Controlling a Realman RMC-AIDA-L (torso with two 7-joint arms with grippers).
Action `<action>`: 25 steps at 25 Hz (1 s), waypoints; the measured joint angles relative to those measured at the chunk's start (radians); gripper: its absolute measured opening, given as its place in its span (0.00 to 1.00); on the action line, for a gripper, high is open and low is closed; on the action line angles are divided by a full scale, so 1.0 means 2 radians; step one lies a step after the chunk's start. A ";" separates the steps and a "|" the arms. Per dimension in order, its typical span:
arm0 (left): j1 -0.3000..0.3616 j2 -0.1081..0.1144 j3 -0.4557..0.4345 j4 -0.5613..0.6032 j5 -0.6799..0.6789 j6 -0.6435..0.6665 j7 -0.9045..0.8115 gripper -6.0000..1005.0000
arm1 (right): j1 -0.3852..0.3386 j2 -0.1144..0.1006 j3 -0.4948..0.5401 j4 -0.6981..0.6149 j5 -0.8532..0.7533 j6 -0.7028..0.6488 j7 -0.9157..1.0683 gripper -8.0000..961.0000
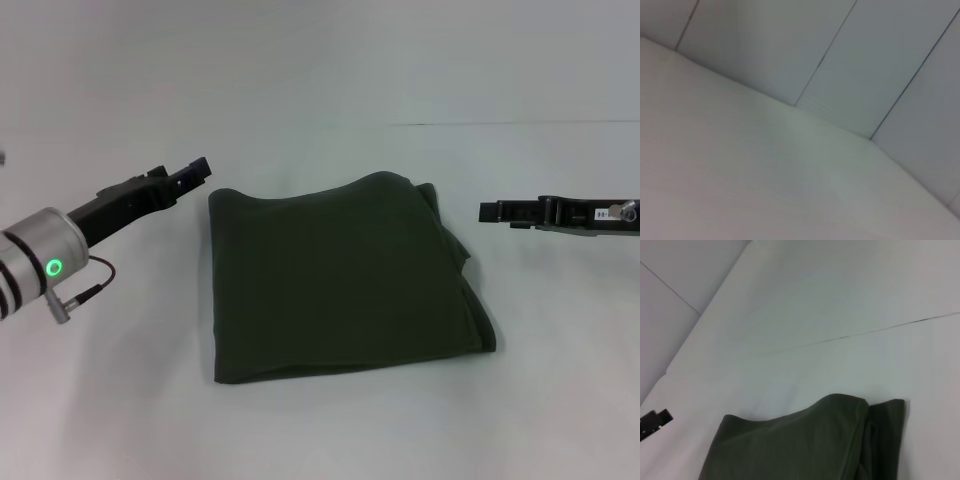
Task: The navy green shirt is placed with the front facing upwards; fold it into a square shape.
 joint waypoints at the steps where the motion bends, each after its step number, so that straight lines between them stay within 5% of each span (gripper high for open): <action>1: -0.003 -0.001 0.004 0.000 0.000 -0.010 0.000 0.77 | 0.000 0.000 0.000 0.000 0.000 0.000 0.000 0.75; 11: -0.023 -0.010 0.085 -0.002 0.000 -0.107 -0.012 0.77 | -0.004 0.000 0.002 0.000 0.000 0.000 0.002 0.75; 25: -0.046 -0.010 0.162 -0.004 0.000 -0.159 -0.020 0.76 | -0.005 0.000 0.002 0.002 0.000 0.000 0.003 0.75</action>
